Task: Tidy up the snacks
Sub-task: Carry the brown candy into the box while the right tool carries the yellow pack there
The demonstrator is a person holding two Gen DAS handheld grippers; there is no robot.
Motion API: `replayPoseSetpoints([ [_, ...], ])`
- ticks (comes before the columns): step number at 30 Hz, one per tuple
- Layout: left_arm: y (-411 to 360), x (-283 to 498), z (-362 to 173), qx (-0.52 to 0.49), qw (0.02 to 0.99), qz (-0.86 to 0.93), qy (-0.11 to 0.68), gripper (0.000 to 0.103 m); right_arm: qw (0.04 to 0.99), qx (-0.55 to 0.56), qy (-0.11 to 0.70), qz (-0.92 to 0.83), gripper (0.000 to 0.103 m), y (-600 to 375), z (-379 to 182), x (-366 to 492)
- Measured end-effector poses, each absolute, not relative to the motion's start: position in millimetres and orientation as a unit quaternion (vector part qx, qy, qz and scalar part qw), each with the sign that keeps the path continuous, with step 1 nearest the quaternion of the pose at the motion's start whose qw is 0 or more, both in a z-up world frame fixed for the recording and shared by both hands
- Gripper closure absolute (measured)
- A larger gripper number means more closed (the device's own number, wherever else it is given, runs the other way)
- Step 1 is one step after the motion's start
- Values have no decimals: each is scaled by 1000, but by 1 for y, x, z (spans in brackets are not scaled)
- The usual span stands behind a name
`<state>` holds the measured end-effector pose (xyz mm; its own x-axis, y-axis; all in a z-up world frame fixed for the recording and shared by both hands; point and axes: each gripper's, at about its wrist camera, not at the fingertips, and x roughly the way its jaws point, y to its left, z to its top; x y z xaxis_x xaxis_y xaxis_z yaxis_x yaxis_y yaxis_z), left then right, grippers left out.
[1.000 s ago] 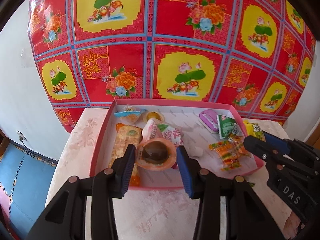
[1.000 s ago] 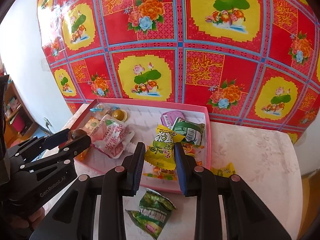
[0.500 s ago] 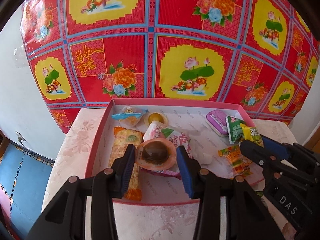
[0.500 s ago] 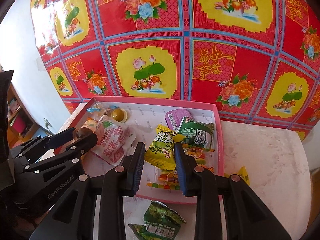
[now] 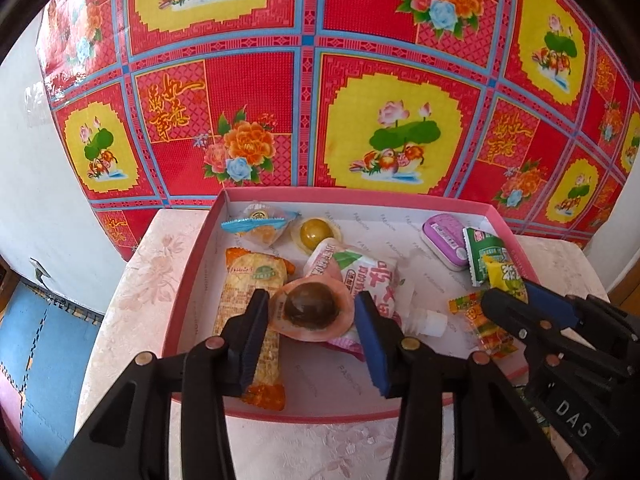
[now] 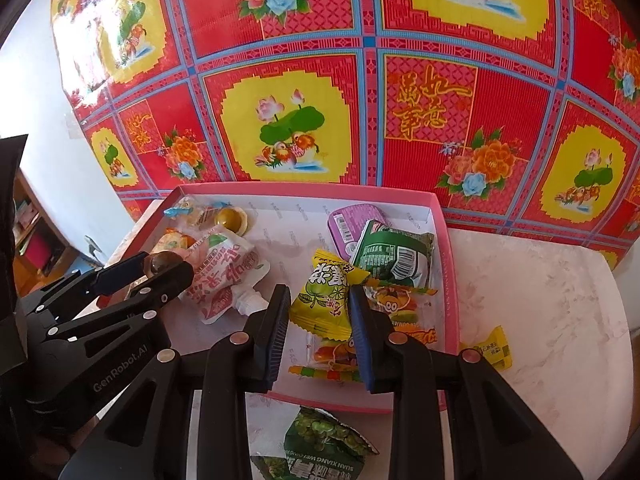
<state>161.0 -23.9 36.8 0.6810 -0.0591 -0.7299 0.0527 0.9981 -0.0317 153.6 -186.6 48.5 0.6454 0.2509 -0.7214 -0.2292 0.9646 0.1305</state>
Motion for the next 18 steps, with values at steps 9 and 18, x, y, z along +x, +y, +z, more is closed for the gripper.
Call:
replayPoseSetpoints([
  [9, -24, 162, 36, -6, 911, -28, 412, 50, 903, 21, 403, 151, 71, -185, 51, 151],
  [18, -32, 151, 44, 12, 912, -29, 410, 42, 913, 5, 378, 152, 61, -186, 63, 136],
])
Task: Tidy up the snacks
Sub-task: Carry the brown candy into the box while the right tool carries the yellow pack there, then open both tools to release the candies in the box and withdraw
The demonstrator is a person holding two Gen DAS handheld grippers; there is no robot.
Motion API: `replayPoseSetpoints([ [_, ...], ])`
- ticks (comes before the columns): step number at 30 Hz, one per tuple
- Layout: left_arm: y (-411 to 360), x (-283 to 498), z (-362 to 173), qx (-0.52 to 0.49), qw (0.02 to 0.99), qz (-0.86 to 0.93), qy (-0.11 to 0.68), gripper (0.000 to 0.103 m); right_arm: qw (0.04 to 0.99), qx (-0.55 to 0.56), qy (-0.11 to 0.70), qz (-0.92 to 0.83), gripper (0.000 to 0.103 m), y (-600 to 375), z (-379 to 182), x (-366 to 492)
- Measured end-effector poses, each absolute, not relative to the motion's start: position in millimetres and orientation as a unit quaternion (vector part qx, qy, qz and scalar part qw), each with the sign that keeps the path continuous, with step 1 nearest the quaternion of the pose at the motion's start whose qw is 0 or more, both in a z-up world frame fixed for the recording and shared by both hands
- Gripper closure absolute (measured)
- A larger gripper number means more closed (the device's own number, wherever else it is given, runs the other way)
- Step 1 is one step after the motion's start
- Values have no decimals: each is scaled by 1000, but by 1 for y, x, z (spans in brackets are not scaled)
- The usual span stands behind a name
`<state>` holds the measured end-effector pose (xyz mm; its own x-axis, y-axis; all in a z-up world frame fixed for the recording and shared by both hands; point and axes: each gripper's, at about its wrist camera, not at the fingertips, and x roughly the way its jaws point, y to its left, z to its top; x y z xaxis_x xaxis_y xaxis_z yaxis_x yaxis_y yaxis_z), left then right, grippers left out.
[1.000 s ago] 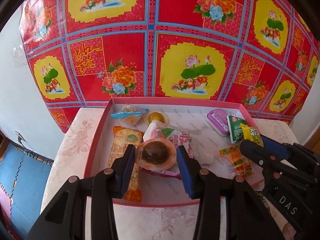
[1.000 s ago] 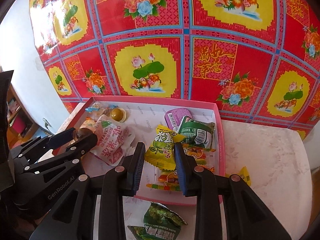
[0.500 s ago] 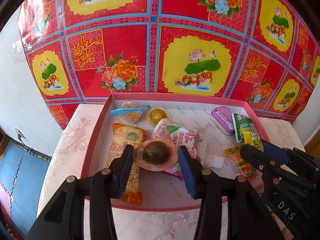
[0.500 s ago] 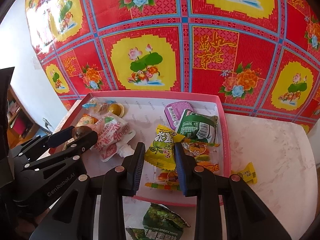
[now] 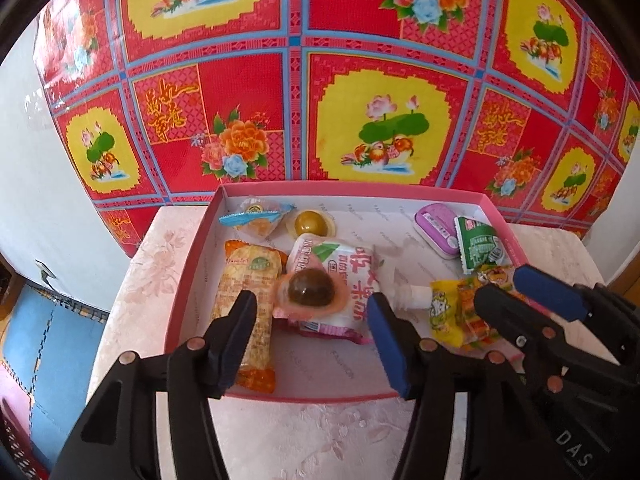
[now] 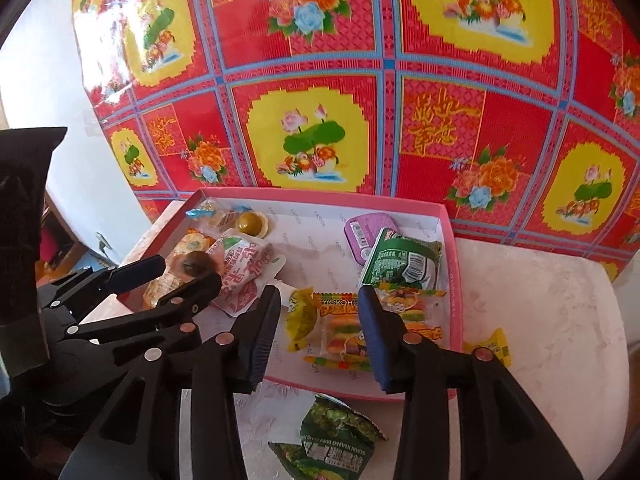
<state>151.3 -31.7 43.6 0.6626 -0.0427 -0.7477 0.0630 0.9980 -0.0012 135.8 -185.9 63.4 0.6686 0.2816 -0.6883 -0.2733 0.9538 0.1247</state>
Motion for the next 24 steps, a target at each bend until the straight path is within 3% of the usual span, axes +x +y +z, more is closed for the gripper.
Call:
replayPoseSetpoints([
  [24, -53, 93, 73, 21, 918, -44, 393, 42, 926, 27, 353, 130, 60, -229, 88, 82],
])
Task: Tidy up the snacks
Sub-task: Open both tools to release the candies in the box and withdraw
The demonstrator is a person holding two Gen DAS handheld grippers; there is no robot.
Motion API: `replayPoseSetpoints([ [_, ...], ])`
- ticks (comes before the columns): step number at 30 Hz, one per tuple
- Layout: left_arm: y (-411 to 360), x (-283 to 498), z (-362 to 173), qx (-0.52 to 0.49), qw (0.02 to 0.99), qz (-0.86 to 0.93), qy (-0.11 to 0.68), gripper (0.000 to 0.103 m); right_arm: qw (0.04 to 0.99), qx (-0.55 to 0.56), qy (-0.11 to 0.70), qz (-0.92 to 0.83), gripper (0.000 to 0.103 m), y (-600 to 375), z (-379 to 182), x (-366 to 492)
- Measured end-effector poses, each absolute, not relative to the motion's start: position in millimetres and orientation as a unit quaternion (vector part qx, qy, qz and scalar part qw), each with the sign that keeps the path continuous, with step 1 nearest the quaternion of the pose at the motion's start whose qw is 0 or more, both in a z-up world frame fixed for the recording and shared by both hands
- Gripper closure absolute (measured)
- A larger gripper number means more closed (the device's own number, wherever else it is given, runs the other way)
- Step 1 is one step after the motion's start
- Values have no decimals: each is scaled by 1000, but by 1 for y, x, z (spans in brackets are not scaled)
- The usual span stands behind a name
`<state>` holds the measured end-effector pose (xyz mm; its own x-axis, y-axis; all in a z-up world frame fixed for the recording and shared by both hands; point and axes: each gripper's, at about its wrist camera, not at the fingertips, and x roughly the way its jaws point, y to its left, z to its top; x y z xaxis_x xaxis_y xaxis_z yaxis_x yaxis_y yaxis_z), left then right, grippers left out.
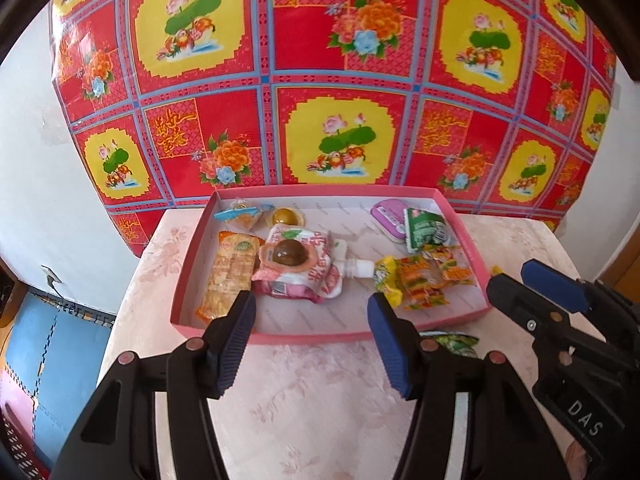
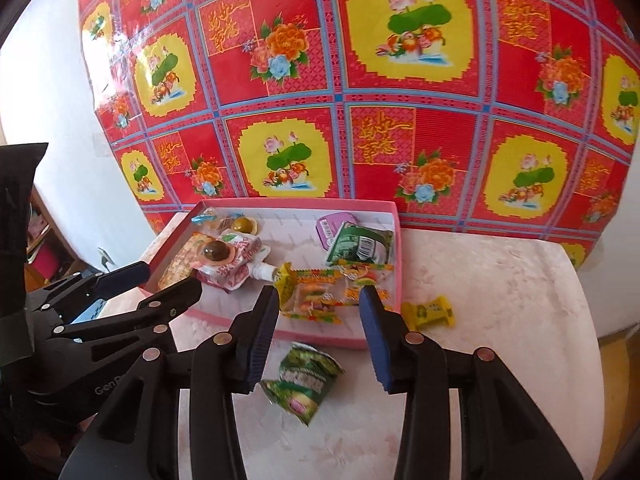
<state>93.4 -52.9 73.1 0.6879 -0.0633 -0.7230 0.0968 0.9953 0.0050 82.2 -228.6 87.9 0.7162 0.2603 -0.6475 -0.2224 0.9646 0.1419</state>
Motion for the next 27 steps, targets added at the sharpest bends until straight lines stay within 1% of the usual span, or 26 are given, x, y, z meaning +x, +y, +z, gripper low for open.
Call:
replayPoseSetpoints([
  [13, -71, 67, 68, 27, 913, -59, 403, 42, 927, 41, 357, 104, 60, -263, 78, 58],
  [27, -108, 62, 44, 17, 889, -108, 444, 42, 921, 72, 376, 73, 60, -307, 54, 49],
])
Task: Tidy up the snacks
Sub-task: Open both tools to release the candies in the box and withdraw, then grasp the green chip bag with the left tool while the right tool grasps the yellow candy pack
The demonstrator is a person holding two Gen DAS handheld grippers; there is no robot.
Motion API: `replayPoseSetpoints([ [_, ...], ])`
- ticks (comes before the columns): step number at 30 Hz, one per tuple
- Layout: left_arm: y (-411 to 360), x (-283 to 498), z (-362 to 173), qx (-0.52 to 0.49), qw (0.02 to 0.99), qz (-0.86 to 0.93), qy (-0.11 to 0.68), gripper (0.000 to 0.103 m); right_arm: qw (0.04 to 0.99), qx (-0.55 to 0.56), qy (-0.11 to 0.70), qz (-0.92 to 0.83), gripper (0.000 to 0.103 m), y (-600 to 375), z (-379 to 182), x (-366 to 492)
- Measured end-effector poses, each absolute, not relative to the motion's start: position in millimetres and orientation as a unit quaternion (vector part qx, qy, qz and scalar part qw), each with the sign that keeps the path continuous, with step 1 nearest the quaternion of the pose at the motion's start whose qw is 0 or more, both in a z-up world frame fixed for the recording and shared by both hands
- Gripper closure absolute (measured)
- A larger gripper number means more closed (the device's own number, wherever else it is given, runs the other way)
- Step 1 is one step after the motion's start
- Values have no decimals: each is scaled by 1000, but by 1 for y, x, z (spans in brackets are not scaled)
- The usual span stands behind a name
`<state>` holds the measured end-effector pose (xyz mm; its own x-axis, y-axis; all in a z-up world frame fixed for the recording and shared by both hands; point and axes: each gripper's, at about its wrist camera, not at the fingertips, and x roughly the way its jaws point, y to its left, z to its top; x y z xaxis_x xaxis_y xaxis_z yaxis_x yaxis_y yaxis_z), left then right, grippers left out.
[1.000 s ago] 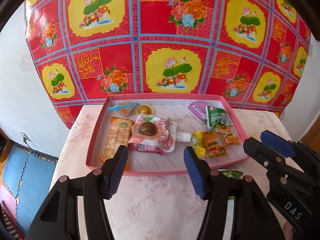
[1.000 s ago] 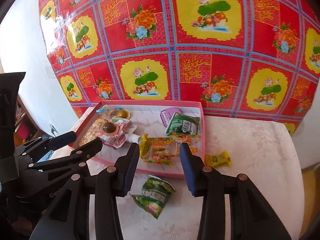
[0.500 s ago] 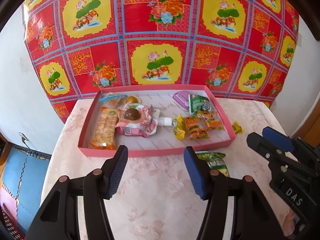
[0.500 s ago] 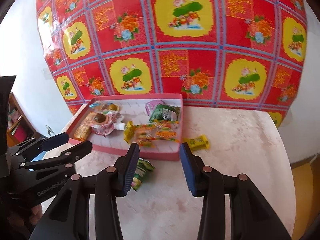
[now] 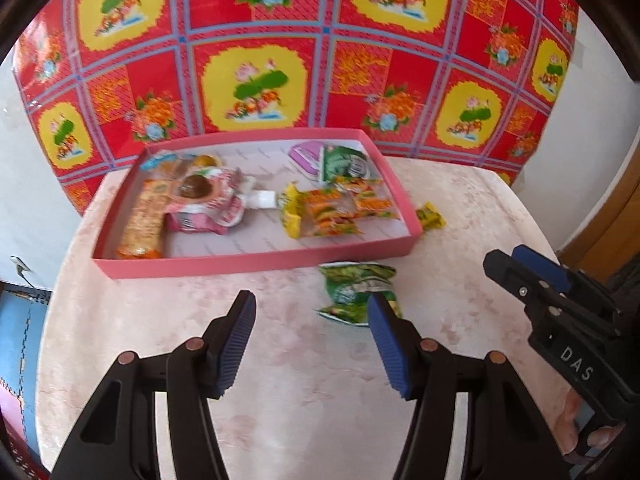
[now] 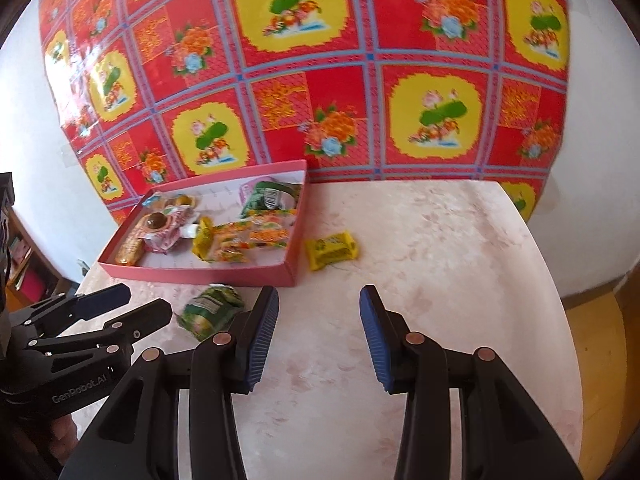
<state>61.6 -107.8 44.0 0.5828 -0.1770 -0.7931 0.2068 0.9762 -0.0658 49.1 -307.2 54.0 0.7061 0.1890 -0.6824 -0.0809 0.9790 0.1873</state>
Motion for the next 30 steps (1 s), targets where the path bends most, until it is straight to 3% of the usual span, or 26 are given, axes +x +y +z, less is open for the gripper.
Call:
replayPoseSetpoints([
  [21, -149, 85, 13, 37, 870, -133, 472, 42, 912, 100, 391, 71, 60, -335, 36, 56],
  [22, -147, 85, 12, 31, 871, -135, 472, 45, 912, 100, 392, 72, 60, -334, 36, 57],
  [24, -145, 84, 12, 23, 872, -138, 469, 62, 911, 97, 395, 73, 60, -333, 34, 59],
  [30, -131, 83, 12, 13, 875, -126, 468, 66, 907, 79, 405, 78, 60, -326, 29, 71],
])
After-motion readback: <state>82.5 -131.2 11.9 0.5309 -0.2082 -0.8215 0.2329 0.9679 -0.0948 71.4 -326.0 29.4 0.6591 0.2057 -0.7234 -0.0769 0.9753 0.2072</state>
